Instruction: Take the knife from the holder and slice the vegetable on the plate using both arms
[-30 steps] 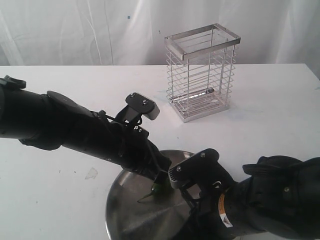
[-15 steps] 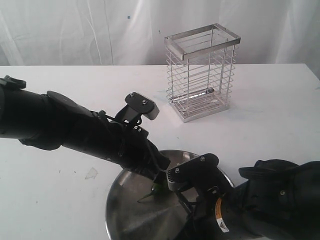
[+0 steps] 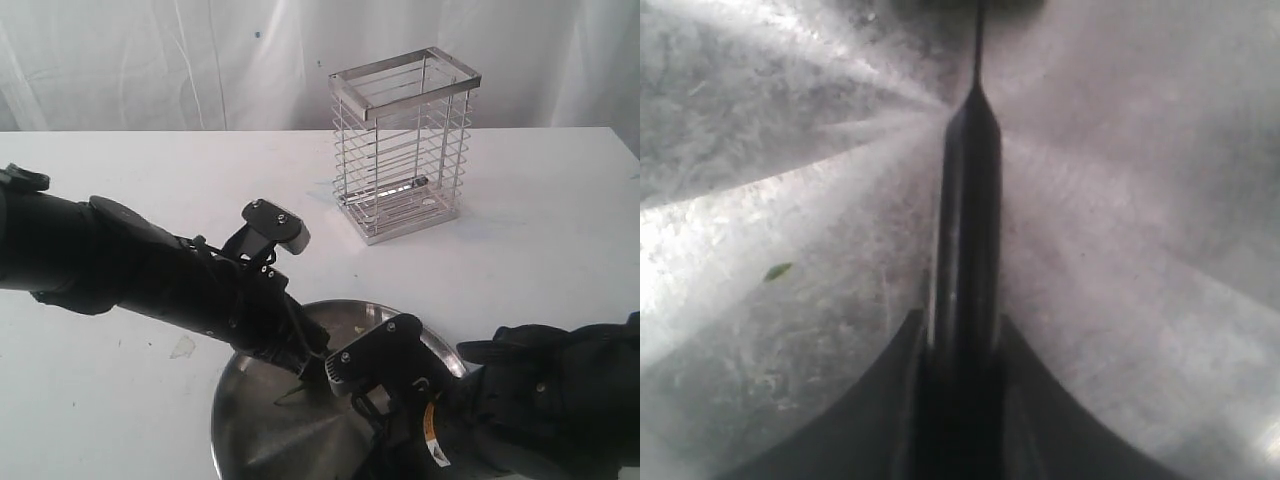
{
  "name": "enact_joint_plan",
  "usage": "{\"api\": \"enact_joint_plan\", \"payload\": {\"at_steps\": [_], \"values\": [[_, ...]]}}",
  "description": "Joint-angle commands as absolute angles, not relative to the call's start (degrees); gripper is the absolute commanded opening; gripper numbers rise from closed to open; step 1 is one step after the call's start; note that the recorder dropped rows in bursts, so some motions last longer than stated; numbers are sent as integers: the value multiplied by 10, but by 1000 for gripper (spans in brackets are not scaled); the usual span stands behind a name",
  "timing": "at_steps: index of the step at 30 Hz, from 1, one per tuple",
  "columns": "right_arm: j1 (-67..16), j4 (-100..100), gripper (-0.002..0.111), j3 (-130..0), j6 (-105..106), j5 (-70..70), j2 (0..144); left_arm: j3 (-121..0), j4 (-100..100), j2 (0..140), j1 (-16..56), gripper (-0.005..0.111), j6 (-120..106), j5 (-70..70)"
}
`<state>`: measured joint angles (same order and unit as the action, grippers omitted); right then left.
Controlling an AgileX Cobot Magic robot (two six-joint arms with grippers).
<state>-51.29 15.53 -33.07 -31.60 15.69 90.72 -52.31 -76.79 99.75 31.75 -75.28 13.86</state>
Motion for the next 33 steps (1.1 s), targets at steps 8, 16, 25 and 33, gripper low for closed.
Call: {"api": "enact_joint_plan", "payload": {"at_steps": [8, 16, 25, 33], "values": [[-507, 161, 0, -336, -312, 145, 907, -520, -779, 996, 320, 2, -771, 97], [-507, 161, 0, -336, -312, 137, 907, -563, -779, 1027, 310, 0, -783, 81], [-507, 161, 0, -336, -312, 137, 907, -607, -765, 1047, 187, 0, -769, 241], [-507, 161, 0, -336, -312, 136, 907, -607, -764, 1072, 201, 0, -767, 253]]}}
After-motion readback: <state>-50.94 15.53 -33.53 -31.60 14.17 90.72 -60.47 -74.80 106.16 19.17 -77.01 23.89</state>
